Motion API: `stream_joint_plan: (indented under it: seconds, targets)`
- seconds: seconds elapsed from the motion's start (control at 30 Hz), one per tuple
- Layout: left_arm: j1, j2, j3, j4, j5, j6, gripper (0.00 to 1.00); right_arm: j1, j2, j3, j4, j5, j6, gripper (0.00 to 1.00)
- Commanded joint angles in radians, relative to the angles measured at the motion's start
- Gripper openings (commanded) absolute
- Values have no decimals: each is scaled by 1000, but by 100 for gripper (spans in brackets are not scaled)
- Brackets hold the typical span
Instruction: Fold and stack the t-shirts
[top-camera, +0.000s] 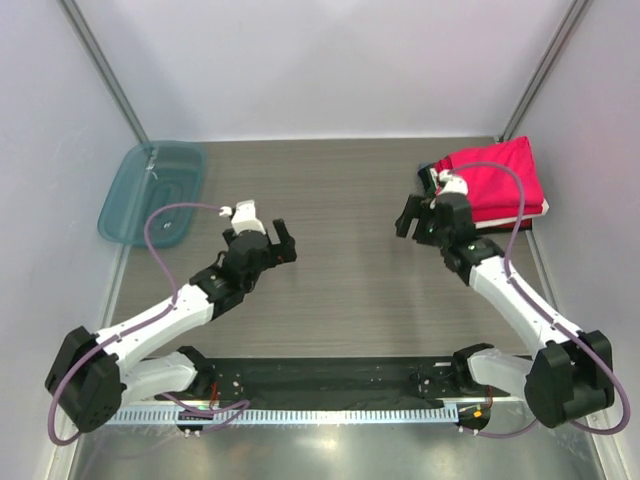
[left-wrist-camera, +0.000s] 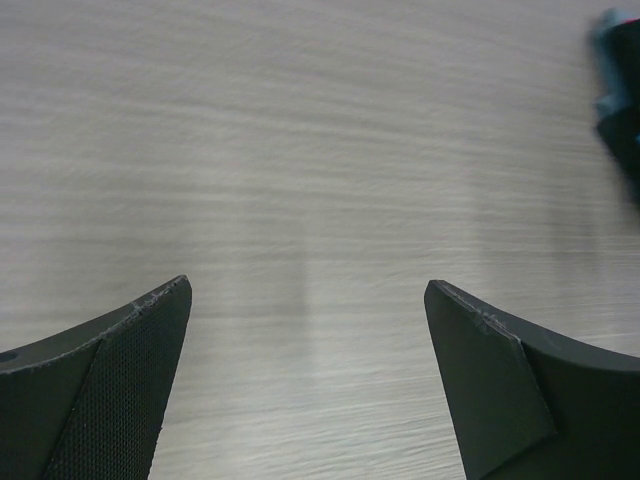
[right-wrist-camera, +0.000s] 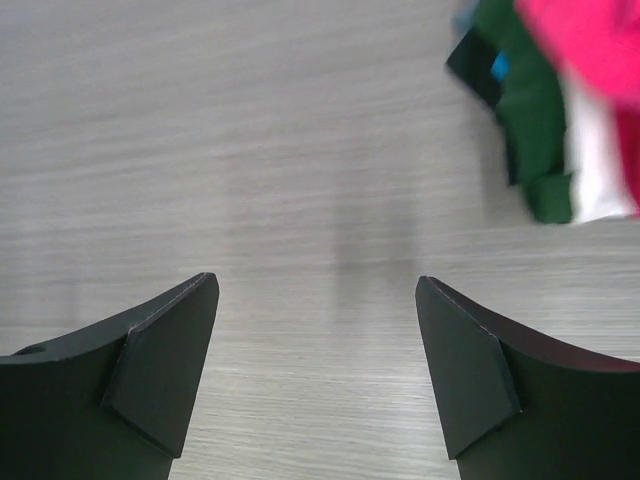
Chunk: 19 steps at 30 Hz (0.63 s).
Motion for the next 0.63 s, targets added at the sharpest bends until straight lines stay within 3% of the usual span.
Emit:
stream_joint_plan:
  seconds: [0.0,0.13,0.3,0.6]
  targets:
    - [44,-78,-59,-24,-38,-24,99,81,-24,-132,247,61,49,86]
    - [84,-166,-180,-16,-4,-15,100,129,-11,-260,344,16,76,86]
    - [84,-220,-277,44,10,34,100,129,-52,-490,609,3,84,87]
    - [84,-185,-254,58,30,74,99,129,21,-461,603,1,109,88]
